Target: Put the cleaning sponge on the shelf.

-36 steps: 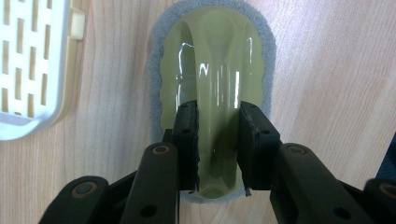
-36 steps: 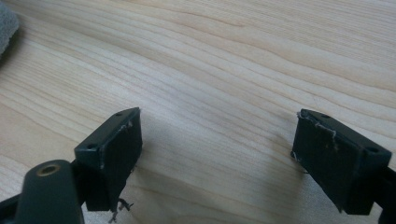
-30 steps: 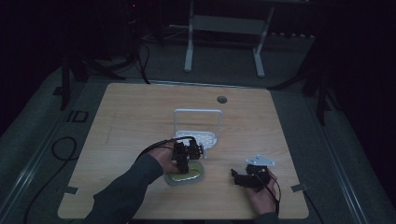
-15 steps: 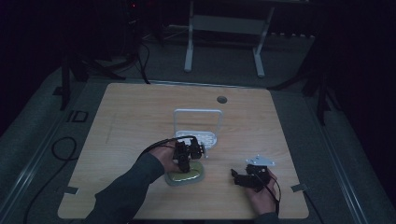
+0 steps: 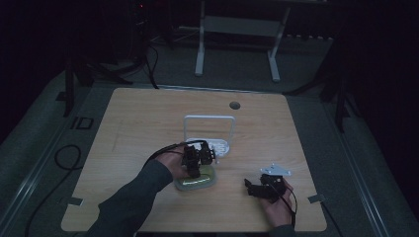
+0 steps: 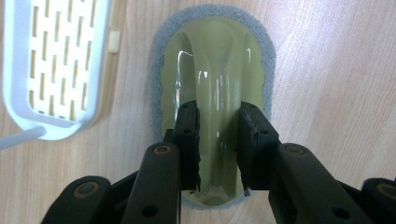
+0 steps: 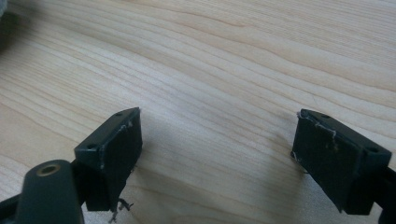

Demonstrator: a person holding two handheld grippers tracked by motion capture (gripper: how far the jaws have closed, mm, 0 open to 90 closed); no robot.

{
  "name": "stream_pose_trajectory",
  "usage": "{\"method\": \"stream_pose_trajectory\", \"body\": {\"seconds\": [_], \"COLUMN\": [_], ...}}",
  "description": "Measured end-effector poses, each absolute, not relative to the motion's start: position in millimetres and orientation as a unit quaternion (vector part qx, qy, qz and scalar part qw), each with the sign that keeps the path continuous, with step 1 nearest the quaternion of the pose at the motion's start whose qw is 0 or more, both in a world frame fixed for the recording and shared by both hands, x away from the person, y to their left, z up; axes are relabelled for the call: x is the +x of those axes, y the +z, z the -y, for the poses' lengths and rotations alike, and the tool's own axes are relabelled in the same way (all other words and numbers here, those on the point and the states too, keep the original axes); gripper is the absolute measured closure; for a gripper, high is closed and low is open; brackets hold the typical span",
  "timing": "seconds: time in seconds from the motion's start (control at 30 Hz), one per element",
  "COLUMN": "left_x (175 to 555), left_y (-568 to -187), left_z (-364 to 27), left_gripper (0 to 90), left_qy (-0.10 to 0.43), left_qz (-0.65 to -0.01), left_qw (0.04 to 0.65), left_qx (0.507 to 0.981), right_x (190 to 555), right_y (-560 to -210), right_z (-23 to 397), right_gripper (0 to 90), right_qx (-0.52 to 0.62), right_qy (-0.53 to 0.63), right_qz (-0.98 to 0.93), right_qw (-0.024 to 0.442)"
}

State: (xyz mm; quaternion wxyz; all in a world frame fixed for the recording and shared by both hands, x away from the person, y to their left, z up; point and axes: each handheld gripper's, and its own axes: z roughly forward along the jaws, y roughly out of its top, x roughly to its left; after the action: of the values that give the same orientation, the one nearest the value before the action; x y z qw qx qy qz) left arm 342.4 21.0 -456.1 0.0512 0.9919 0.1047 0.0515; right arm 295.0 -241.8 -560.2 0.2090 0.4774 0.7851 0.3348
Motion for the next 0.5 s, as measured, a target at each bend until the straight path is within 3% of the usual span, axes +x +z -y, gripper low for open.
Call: {"method": "stream_pose_trajectory", "body": {"seconds": [0.5], "left_x": [343.0], "left_y": [-454.3], "left_z": [-20.0], "left_gripper": [71.8], "left_qy": [0.083], "left_qz": [-0.049], "left_qw": [0.069], "left_qx": [0.993], "right_x": [295.0], "right_y": [-560.1], "right_z": [241.9], "right_gripper": [15.3], "right_qx": [0.477], "right_qy": [0.335], "right_qz": [-0.785], "right_qw": [0.209]}}
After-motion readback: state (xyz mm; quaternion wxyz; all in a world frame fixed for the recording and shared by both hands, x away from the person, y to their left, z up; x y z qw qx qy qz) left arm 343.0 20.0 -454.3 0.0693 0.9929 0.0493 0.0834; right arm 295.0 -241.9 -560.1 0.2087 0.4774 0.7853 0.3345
